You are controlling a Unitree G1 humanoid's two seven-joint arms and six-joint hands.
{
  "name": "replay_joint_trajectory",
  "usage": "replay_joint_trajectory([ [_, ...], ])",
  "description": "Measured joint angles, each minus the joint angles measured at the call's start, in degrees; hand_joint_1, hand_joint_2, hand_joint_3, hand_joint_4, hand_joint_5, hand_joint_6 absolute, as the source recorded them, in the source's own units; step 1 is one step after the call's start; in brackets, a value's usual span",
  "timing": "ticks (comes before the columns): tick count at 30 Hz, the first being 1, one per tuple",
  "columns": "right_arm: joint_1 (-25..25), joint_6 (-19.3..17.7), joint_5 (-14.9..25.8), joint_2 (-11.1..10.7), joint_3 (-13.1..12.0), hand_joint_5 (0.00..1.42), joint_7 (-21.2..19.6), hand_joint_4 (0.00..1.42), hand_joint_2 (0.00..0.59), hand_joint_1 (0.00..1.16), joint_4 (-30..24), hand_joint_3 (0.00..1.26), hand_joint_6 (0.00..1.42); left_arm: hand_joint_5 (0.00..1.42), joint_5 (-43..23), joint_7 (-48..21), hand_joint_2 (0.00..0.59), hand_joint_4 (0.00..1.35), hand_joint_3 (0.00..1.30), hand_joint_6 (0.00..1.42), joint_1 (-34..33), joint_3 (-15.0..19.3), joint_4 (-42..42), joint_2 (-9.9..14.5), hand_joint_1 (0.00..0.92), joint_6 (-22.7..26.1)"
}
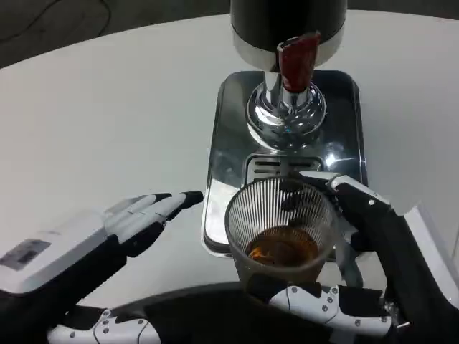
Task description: Grasp the cup under the faucet to collect the drink, then remove the cup.
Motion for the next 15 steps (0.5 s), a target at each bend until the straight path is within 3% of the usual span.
replay_joint_trajectory([
  [15,1.2,0.0,0.2,-0.4,-0.6,1.30,0.7,1.08,0.136,0.91,-0.3,0.95,1.41,0.00,0.0,0.0,0.081,0.00,0.00,0.00,-0.8,-0.1,-0.1,0.2,0.000,0.2],
])
